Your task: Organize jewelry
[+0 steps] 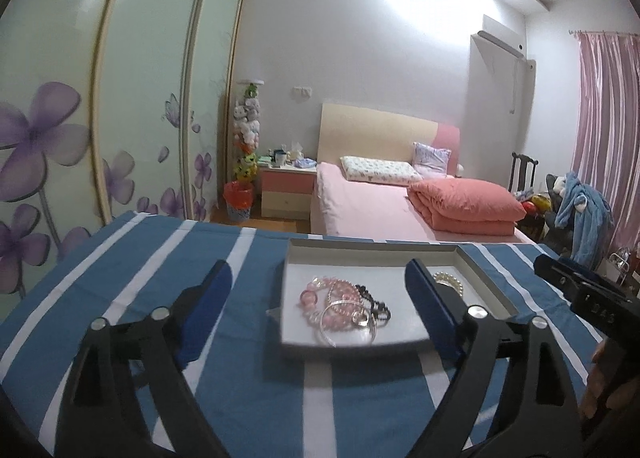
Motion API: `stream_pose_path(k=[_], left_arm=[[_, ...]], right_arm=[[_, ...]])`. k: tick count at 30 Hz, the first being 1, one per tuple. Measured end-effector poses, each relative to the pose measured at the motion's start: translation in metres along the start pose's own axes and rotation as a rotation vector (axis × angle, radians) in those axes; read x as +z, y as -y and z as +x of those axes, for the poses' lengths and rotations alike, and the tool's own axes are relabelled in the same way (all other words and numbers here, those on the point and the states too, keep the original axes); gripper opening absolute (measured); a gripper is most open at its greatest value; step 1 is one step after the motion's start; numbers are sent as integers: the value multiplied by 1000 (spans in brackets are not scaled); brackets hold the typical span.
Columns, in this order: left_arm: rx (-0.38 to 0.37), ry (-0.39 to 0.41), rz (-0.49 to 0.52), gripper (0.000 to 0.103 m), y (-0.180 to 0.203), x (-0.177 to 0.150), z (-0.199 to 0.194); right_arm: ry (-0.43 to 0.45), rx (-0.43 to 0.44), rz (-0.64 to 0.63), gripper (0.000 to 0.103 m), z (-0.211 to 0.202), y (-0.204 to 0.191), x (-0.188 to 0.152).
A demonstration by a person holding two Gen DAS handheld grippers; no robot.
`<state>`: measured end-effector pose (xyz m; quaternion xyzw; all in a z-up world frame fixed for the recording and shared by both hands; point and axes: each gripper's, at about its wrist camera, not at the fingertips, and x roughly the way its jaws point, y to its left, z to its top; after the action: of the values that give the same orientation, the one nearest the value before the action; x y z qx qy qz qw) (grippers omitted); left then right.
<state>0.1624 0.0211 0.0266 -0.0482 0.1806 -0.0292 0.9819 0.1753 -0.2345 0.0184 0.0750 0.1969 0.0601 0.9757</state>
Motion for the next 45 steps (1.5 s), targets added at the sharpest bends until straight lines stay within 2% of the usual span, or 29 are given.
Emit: stream_pose_path(k=[3, 6, 12, 22, 32, 45], left_arm=[[-3, 11, -6, 97, -1, -8, -23], [-3, 31, 4, 98, 1, -16, -45], [23, 50, 28, 98, 6, -30, -75], [31, 84, 52, 98, 13, -45, -108], [33, 91, 65, 98, 14, -62, -113], [31, 82, 59, 98, 10, -60, -112]], right_arm=[[40, -6, -42, 94, -25, -12, -6], [78, -9, -84, 101, -46, -25, -13], [104, -16, -159, 101, -70, -44, -29], [150, -10, -108, 101, -102, -31, -52], [176, -27, -90, 101, -109, -22, -73], [179, -38, -59, 101, -111, -16, -77]])
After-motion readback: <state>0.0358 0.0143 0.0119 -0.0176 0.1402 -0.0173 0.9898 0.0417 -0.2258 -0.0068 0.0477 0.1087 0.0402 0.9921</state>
